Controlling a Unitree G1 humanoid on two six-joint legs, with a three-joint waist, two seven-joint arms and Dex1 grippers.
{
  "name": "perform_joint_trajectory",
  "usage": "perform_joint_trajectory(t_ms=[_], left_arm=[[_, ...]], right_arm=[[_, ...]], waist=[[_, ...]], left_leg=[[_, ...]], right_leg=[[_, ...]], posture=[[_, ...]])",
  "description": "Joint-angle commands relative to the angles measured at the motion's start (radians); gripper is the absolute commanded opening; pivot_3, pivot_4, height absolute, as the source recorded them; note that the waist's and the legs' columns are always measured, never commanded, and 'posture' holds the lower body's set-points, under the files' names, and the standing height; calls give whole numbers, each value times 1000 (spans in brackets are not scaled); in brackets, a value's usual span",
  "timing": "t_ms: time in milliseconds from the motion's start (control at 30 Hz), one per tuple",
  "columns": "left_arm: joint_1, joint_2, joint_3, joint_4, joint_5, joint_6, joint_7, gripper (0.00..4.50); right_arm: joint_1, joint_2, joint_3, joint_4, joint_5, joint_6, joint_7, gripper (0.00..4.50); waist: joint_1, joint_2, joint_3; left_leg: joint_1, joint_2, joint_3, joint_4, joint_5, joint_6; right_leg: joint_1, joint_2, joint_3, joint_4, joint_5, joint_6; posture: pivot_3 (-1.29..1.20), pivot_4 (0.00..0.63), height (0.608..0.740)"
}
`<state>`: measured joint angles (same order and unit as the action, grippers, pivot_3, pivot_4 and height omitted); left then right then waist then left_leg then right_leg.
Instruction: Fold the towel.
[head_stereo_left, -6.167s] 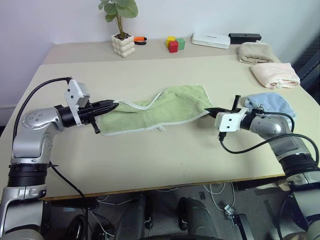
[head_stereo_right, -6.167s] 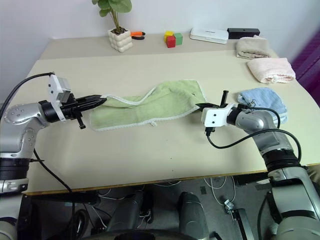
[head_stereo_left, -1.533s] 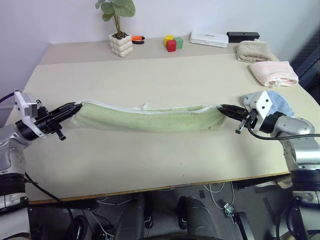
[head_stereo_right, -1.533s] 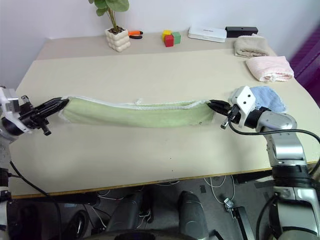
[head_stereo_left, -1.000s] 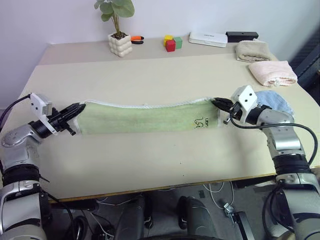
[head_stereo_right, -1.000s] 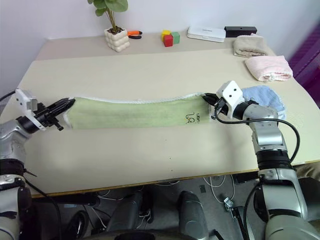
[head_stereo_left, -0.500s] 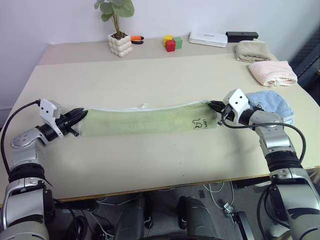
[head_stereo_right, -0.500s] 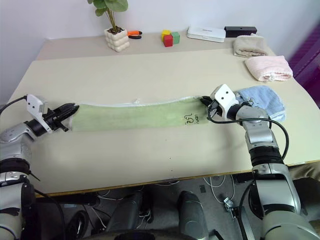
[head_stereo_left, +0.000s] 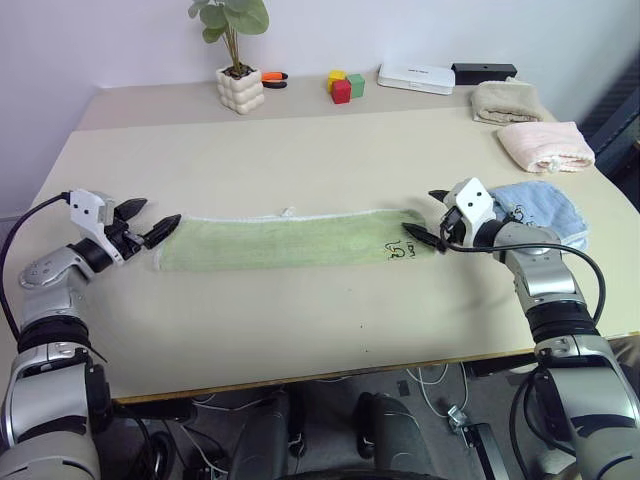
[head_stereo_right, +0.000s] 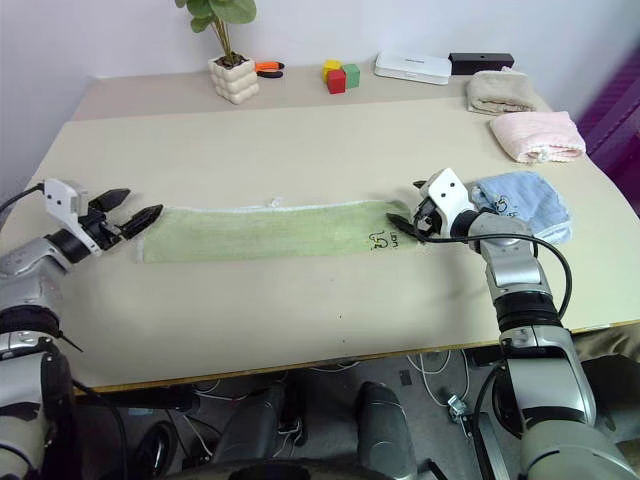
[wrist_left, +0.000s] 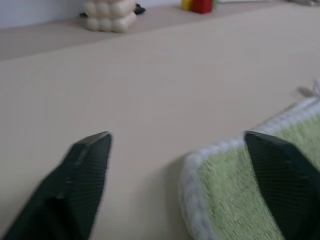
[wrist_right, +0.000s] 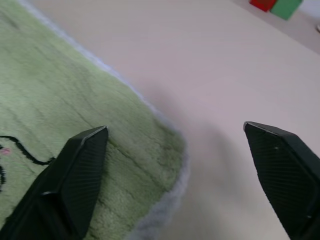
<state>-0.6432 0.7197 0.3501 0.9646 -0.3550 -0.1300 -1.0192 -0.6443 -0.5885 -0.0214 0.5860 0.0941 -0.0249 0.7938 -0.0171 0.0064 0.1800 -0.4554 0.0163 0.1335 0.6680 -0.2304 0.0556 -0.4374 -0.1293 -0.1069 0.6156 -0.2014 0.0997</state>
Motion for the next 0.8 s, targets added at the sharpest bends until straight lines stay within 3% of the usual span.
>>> perform_joint_trajectory(t_ms=[33, 167, 200, 367, 533, 667, 800], left_arm=[[-21, 18, 49, -89, -58, 42, 4, 2302], [-10, -16, 58, -203, -86, 77, 50, 182], [-9, -41, 56, -248, -101, 103, 76, 0], [22, -237, 21, -520, -179, 271, 252, 0], [114, -382, -36, -681, -188, 363, 348, 0], [166, -481, -74, -691, -158, 350, 407, 0], [187, -467, -89, -627, -105, 326, 429, 0]], right_arm=[[-32, -8, -57, -107, 44, 19, -31, 2750], [-37, 48, -89, -209, 90, 83, -104, 598], [-38, 87, -93, -246, 106, 113, -140, 158], [25, 357, -56, -435, 157, 267, -350, 72], [102, 525, -4, -492, 113, 311, -498, 72], [138, 539, 3, -425, 64, 283, -558, 72], [148, 488, -36, -343, 40, 274, -593, 72]], waist=[[-1, 0, 0], [0, 0, 0], [0, 0, 0], [2, 0, 0], [0, 0, -1], [5, -1, 0], [1, -1, -1]], left_leg=[[0, 0, 0, 0, 0, 0], [0, 0, 0, 0, 0, 0], [0, 0, 0, 0, 0, 0], [3, 0, -1, 0, 0, 0], [5, 0, -1, -1, 0, 0], [8, 0, -1, -1, 0, 0], [10, 0, -1, -1, 0, -1]], right_leg=[[0, 0, 0, 0, 0, 0], [0, 0, 0, 0, 0, 0], [1, 0, 0, 0, 0, 0], [4, 0, 0, 1, 0, 0], [6, 1, 0, 1, 1, 1], [8, 1, 0, -1, 1, 1], [9, 1, 0, -1, 0, 1]], posture=[[0, 150, 740], [0, 150, 740], [0, 150, 740], [0, 150, 740], [0, 150, 740], [0, 150, 740], [0, 150, 740]])
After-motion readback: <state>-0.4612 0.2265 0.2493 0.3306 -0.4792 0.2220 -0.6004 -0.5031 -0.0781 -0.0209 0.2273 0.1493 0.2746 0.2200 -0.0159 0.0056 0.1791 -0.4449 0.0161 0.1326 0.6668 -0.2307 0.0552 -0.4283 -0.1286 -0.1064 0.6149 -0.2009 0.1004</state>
